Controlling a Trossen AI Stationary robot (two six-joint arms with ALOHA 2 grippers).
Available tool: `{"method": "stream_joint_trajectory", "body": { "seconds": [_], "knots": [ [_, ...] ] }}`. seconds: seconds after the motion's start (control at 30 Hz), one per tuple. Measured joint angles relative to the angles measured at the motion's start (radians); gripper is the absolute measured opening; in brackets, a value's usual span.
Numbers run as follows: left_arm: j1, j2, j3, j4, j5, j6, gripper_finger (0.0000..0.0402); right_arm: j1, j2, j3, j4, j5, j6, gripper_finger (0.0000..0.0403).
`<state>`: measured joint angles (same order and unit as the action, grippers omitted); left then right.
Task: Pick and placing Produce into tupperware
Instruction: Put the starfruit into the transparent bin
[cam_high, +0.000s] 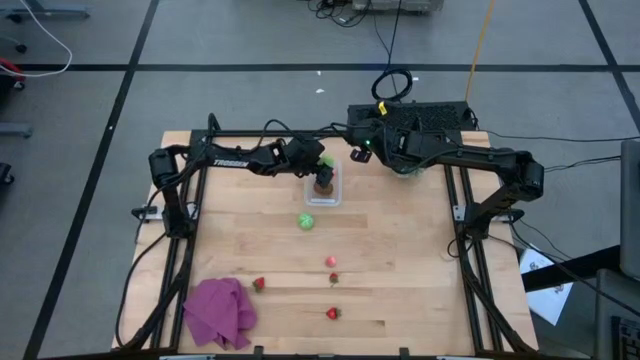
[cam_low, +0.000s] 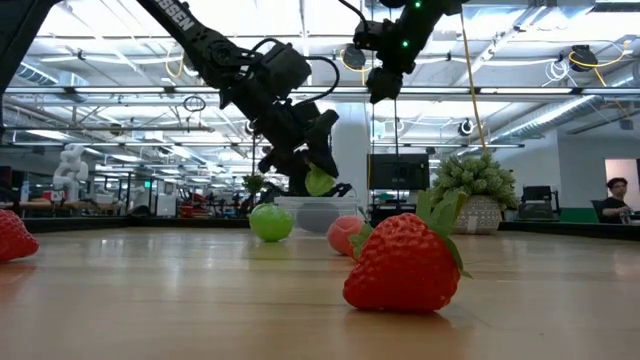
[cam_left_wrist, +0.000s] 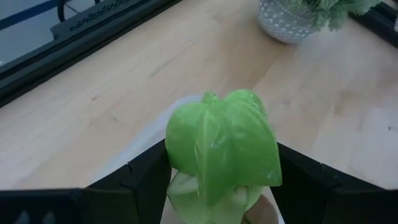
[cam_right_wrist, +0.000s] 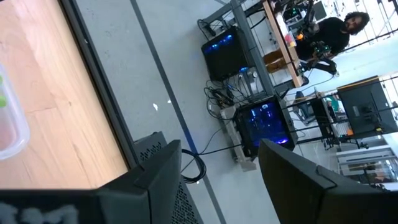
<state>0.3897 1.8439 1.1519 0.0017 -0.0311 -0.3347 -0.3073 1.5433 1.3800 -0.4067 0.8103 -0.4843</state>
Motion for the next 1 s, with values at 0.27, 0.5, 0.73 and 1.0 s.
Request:
{"method": "stream_joint_trajectory", "body": {
  "seconds": [0.27,0.5,0.73,1.0],
  "knots": [
    [-0.010,0.000,0.000,-0.007,-0.005,0.000,0.0241,0.000,0.000,0.000,0.000,0.000,0.000,0.0203],
    [-0.037,0.000,0.000,-0.018,-0.032,0.005,0.0241,0.000,0.000,0.000,0.000,-0.001,0.001,0.0203],
    [-0.045,0.000,0.000,-0.035,-0.064,0.005,0.0241,0.000,0.000,0.000,0.000,-0.001,0.026,0.0203],
    [-0.068,0.020,0.002,-0.042,-0.090,0.000,0.0241,0.001,0.000,0.000,-0.001,-0.001,0.027,0.0203]
  ]
}}
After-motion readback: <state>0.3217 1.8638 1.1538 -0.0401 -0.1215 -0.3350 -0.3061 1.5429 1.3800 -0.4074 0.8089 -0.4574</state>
